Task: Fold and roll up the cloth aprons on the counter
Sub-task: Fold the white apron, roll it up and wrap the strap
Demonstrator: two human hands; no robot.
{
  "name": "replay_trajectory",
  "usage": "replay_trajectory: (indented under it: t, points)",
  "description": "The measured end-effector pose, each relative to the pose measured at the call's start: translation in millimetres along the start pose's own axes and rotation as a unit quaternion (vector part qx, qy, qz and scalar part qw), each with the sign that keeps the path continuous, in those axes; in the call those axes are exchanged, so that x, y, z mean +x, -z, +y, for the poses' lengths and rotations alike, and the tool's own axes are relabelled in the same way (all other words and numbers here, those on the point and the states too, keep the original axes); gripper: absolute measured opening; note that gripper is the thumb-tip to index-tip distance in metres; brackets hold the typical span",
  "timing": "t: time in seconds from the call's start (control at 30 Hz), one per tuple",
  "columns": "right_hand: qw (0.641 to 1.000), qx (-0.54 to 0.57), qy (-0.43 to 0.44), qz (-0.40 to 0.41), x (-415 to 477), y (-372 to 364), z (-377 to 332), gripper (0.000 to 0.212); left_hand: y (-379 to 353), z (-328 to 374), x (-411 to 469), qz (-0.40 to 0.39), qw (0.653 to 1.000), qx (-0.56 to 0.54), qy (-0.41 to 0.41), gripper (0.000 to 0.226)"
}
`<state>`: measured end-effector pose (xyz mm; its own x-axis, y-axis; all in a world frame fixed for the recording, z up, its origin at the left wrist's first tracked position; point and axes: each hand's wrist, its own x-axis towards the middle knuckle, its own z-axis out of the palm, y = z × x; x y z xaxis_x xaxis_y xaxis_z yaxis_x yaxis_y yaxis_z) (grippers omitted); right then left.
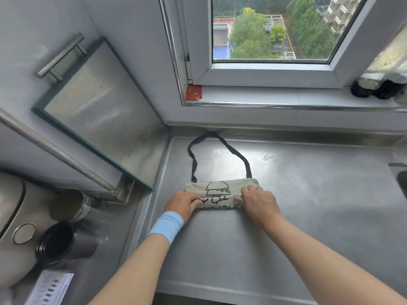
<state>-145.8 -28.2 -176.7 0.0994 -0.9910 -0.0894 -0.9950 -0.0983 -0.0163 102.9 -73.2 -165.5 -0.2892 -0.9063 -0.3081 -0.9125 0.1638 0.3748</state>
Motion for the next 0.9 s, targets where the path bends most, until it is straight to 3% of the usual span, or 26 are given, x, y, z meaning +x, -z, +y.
replay_trajectory:
  t: [0.07, 0.17, 0.23, 0.3, 0.37, 0.5, 0.7, 0.8, 0.9]
  points:
    - [0.999, -0.016, -0.016, -0.028, 7.3, -1.9, 4.8, 0.043, -0.5, 4.6, 3.5, 0.016, 0.999, -0.010, 0.033, 0.018]
    - [0.998, -0.064, -0.003, -0.013, 17.4, -1.0, 3.8, 0.037, -4.8, 17.0, 8.2, 0.067, 0.991, 0.113, 0.014, 0.019]
    - [0.994, -0.091, 0.043, 0.035, 24.0, -2.8, 0.9, 0.026, -9.2, 32.3, 9.1, 0.118, 0.978, 0.163, -0.052, 0.026]
    - [0.990, -0.083, 0.082, 0.079, 26.6, -4.6, -5.8, 0.028, -20.6, 45.1, 10.8, 0.146, 0.962, 0.170, -0.156, 0.031]
    - [0.996, -0.024, 0.066, 0.060, 25.0, -8.4, -10.1, 0.045, -29.8, 51.2, 11.9, 0.090, 0.963, 0.166, -0.192, 0.038]
    - [0.994, 0.098, -0.015, -0.044, 17.4, -25.4, -0.7, 0.065, -45.8, 32.6, 13.3, -0.029, 0.963, 0.219, -0.154, 0.057]
    - [0.993, 0.084, -0.024, -0.082, 24.8, -34.3, 15.1, 0.071, -36.9, -0.6, 15.0, -0.049, 0.966, 0.211, -0.141, 0.067]
    - [0.998, 0.052, -0.027, -0.030, 27.6, -32.2, 14.5, 0.075, -31.4, -7.3, 14.8, -0.063, 0.971, 0.196, -0.124, 0.071]
    - [0.993, 0.061, 0.061, 0.084, 33.4, -22.3, 12.4, 0.049, -25.1, -2.0, 12.3, -0.052, 0.970, 0.213, -0.107, 0.071]
